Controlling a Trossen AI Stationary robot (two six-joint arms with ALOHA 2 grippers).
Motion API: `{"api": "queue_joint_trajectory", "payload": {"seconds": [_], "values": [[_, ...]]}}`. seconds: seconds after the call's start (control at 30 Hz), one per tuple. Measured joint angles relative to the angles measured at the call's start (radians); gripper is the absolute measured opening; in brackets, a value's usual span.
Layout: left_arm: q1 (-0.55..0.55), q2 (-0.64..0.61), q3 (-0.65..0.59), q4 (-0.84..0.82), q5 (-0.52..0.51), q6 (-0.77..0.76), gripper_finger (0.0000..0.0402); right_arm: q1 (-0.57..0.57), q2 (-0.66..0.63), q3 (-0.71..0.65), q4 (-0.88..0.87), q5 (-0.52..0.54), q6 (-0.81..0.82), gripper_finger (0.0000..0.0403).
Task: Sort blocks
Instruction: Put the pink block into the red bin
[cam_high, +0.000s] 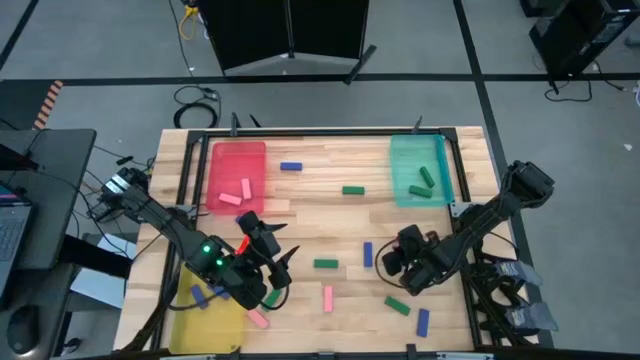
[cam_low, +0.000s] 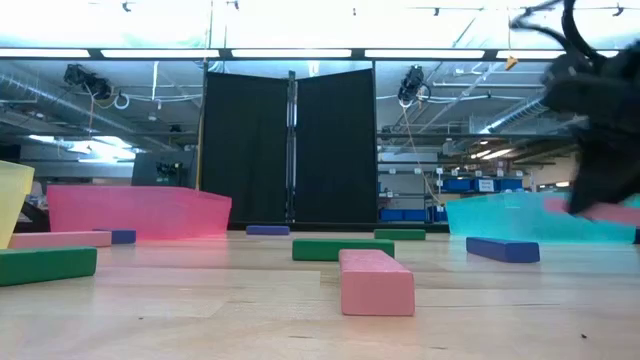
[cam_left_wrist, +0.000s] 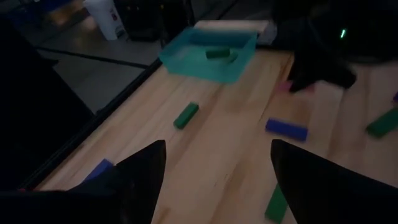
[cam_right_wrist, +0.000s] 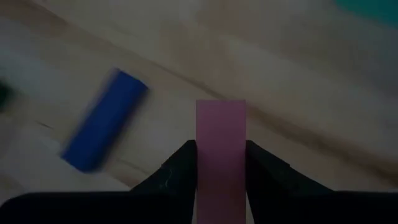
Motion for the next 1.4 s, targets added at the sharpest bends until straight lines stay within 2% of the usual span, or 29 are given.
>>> {"api": "queue_joint_trajectory", "payload": {"seconds": [0.17,0.23,0.3,0.43,0.57,0.8,1.07,1.3,1.4], "values": [[0.0,-0.002,0.091,0.001,-0.052,0.078,0.0296,-0.121,-0.014,0.088,0.192,0.118,-0.357,0.0113],[0.0,-0.002,0.138,0.002,-0.057,0.127,0.0296,-0.181,-0.009,0.107,0.329,0.122,-0.553,0.0113],[0.0,-0.002,0.189,0.002,-0.059,0.187,0.0296,-0.241,-0.002,0.117,0.537,0.118,-0.765,0.0113],[-0.017,-0.002,0.29,0.003,-0.073,0.312,0.0296,-0.362,0.042,0.132,0.928,0.038,-1.116,0.0113],[-0.056,-0.004,0.38,0.003,-0.111,0.436,0.0296,-0.464,0.137,0.185,1.187,-0.08,-1.306,0.0113],[-0.127,-0.062,0.47,0.002,-0.202,0.546,0.0296,-0.584,0.425,0.464,1.332,-0.246,-1.477,0.0113],[-0.168,-0.125,0.47,-0.016,-0.276,0.543,0.0296,-0.692,0.757,0.881,1.358,-0.336,-1.574,0.0113],[-0.171,-0.127,0.47,-0.139,-0.28,0.403,0.0296,-0.784,0.985,1.19,1.227,-0.419,-1.541,0.0118],[-0.171,-0.127,0.469,-0.207,-0.278,0.322,0.0296,-0.814,1.039,1.259,1.195,-0.462,-1.531,0.0163]]}}
